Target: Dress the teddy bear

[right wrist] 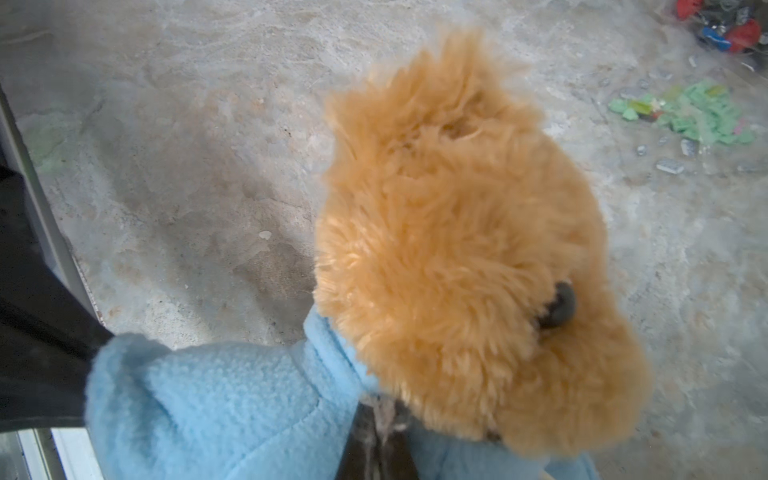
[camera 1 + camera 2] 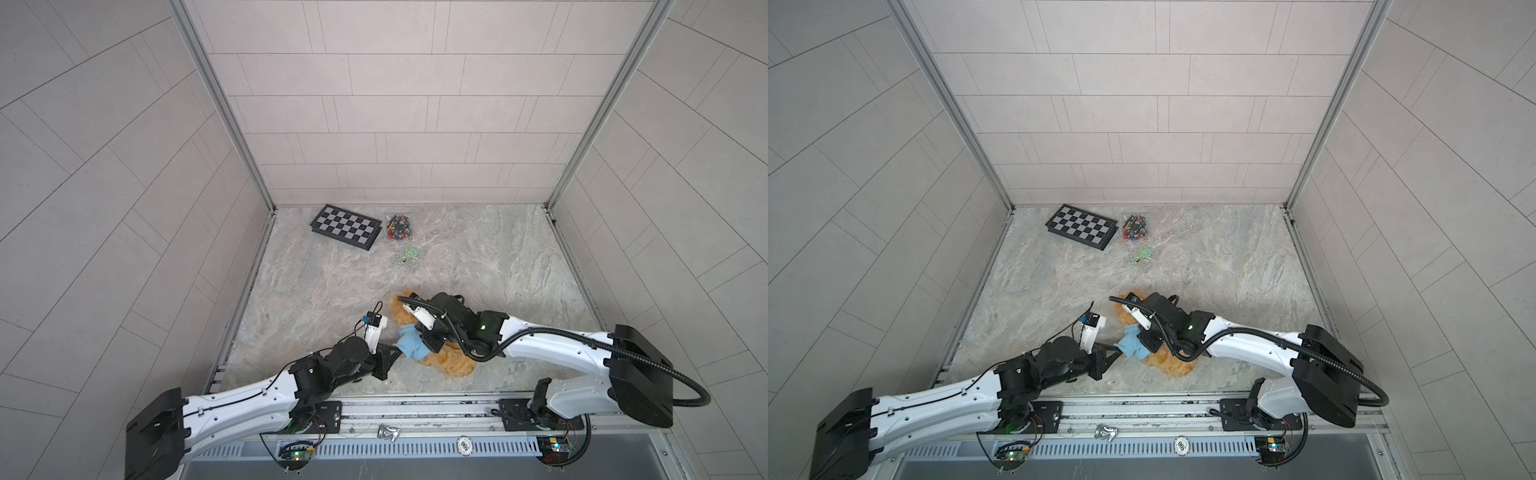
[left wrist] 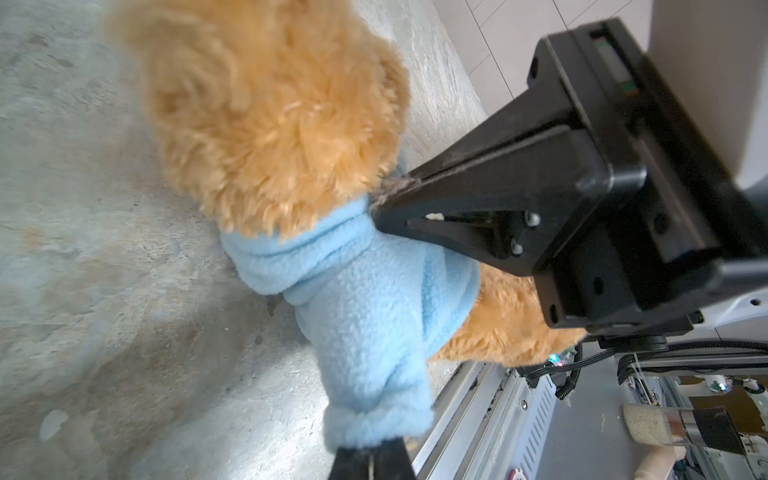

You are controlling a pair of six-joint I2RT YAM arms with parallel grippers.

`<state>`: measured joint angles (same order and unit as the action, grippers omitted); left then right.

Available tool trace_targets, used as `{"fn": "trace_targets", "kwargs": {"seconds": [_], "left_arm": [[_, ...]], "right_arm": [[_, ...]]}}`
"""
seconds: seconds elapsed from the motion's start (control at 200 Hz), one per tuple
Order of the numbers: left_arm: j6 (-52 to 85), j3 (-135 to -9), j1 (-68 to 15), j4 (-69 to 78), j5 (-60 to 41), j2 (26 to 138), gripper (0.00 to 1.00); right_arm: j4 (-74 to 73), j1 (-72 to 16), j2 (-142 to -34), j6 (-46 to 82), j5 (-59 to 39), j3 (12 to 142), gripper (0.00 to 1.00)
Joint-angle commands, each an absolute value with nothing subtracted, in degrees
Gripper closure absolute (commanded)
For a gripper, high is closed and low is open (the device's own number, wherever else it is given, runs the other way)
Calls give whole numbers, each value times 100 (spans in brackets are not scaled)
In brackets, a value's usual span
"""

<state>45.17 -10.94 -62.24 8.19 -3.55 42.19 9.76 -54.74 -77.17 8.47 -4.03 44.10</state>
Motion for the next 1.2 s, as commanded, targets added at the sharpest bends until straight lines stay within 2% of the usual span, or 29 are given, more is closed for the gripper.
{"fn": "trace_targets", "kwargs": {"seconds": [0.0,0.285,0.556,0.706,0.796,0.921,1.196], "left_arm": [[4538,-937,-6223,268,-213,3966,100],[4583,-807,-6223,49,-101,3855,100],[3957,-1060,-6223,157,-391,4298,100],[3421,-1504,-6223,184,-317,4630,100],[3118,-1684,-6223,361,-347,4725,100],[2570,-1904,-6223,468,-404,4840,100],[1588,-2303,-6223,711,-456,5101,100]], "right_arm": [[1949,-5176,-7655,1062,919,4214,100],[1980,-4791,-7498,1527,1548,3899,100],[2214,-4711,-7321,1877,1257,4058,100],[2065,-4791,-6795,1917,404,4066,100],[2003,-4901,-6412,1975,26,4171,79],[1419,-4944,-6041,2028,-504,4121,59],[1279,-4948,-6734,1903,-1529,4544,51]]}}
